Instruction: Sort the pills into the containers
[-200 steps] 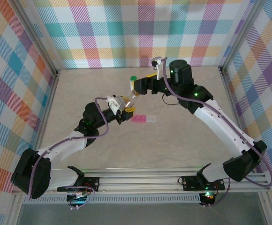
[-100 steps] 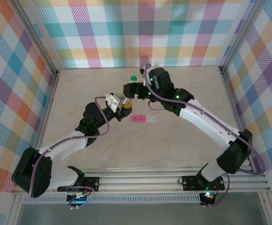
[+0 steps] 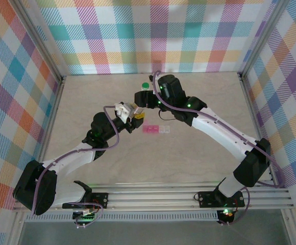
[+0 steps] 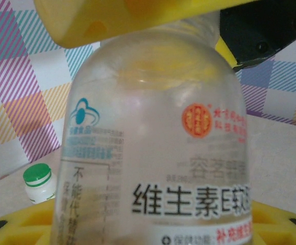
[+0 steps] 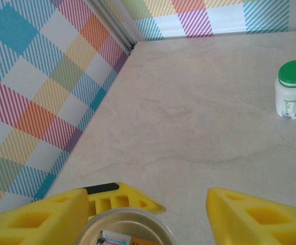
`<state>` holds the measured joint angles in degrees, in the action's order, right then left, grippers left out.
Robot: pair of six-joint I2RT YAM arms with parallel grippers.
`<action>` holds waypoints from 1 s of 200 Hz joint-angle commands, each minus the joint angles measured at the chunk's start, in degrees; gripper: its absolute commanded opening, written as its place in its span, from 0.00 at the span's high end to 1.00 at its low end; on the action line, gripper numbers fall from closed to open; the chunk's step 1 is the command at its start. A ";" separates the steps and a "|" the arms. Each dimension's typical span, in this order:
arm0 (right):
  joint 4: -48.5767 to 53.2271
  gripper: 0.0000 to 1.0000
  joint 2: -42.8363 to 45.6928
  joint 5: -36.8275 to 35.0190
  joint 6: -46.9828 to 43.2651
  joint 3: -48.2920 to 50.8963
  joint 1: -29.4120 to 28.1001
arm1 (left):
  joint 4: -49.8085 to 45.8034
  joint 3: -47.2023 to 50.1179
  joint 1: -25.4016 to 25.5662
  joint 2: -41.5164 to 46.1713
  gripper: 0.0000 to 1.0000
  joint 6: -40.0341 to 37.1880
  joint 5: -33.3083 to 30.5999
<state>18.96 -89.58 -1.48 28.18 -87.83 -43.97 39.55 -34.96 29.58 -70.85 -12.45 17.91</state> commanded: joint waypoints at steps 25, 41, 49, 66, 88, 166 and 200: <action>-0.85 0.50 -0.68 -0.55 -0.13 -1.29 -0.42 | 3.96 0.29 -0.05 -0.04 1.00 0.94 0.62; -0.85 0.57 -0.68 -0.48 -0.06 -1.12 -0.41 | 3.95 0.13 -0.05 -0.02 1.00 0.99 0.66; -0.84 0.62 -0.60 -0.46 -0.16 -0.98 -0.42 | 3.81 0.07 -0.05 0.00 1.00 0.95 0.72; -0.92 0.68 -0.32 -0.89 -0.45 -0.55 -0.38 | 3.66 0.07 -0.05 0.00 1.00 0.93 0.63; -0.63 0.73 0.44 -2.97 -1.50 0.09 -0.42 | 3.25 0.15 -0.05 0.24 1.00 0.93 0.85; -2.86 0.77 6.82 -3.06 -1.88 4.87 3.34 | 2.36 2.09 -0.05 2.37 1.00 2.26 1.95; -5.58 0.77 12.41 -0.17 -0.86 10.71 7.96 | 0.97 3.69 -0.05 3.74 1.00 2.60 0.45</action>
<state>16.67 -82.50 -1.13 26.79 -80.51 -40.25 38.87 -32.51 29.85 -70.17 -11.18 19.57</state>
